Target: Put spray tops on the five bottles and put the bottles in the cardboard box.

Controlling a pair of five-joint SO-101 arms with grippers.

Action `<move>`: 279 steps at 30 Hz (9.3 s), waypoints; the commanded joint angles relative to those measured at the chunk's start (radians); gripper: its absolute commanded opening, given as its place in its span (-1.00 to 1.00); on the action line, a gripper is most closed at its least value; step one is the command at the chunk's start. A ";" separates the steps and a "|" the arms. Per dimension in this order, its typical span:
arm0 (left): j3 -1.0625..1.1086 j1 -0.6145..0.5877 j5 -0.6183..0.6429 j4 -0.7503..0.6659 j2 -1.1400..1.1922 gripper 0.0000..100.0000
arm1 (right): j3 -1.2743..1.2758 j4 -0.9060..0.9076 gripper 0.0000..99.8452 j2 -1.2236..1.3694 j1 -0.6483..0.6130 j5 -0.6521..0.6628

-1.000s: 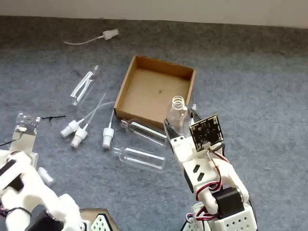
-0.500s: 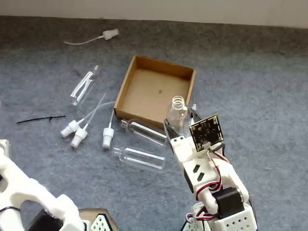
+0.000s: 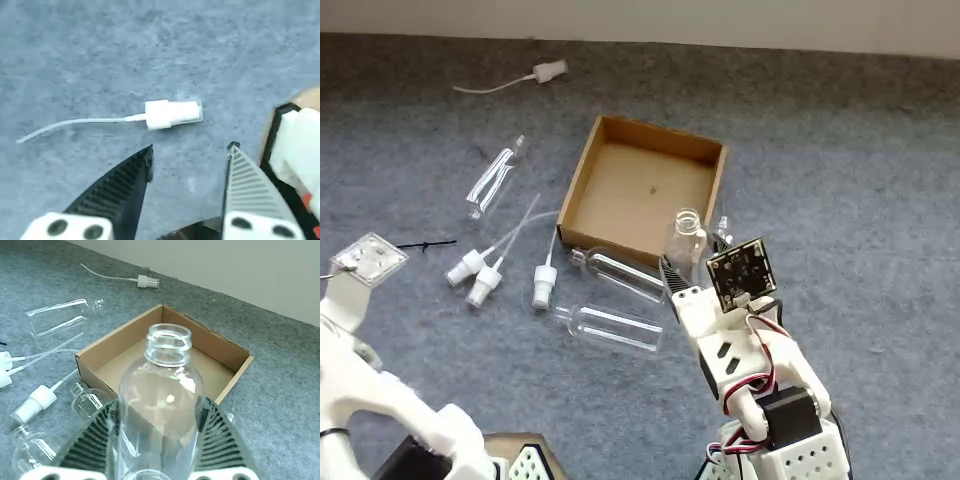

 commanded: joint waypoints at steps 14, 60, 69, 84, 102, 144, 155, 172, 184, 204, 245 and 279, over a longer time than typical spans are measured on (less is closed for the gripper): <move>0.369 0.021 -0.959 -0.563 -0.015 -0.57 | -0.015 -0.021 -0.99 -0.010 0.010 -0.002; 0.506 0.059 -0.822 -0.864 -0.013 -0.57 | -0.015 -0.021 -0.99 -0.010 0.008 -0.002; 0.541 0.012 -0.835 -0.865 -0.013 -0.67 | -0.015 -0.021 -0.99 -0.007 0.008 -0.002; 0.642 -0.139 -0.680 -0.867 -0.015 -0.64 | -0.015 -0.021 -0.99 -0.008 0.008 -0.002; 0.461 -0.048 -0.528 -0.566 -0.015 -0.89 | -0.015 -0.021 -0.99 -0.010 0.008 -0.002; -0.917 1.213 1.781 -0.103 -0.016 -0.89 | -0.015 -0.022 -0.99 -0.012 -0.157 -0.008; -0.937 1.218 1.817 -0.411 -0.015 -0.89 | -0.012 -0.016 -0.99 -0.012 -0.317 -0.002; -0.934 1.388 1.811 -0.470 -0.008 -0.89 | 0.073 -0.145 -0.99 -0.012 -0.236 -0.009; -0.653 1.346 1.809 -0.795 -0.013 -0.89 | 0.079 -0.145 -0.99 -0.012 -0.239 -0.009; -0.619 1.356 1.809 -0.717 -0.150 -0.89 | 0.079 -0.145 -0.99 -0.012 -0.239 -0.009; -0.354 1.520 1.669 -0.279 -0.171 -0.88 | 0.071 -0.148 -0.99 -0.012 -0.234 -0.086; -0.668 1.359 1.456 -0.178 -0.104 -0.47 | 0.071 -0.148 -0.99 -0.012 -0.234 -0.080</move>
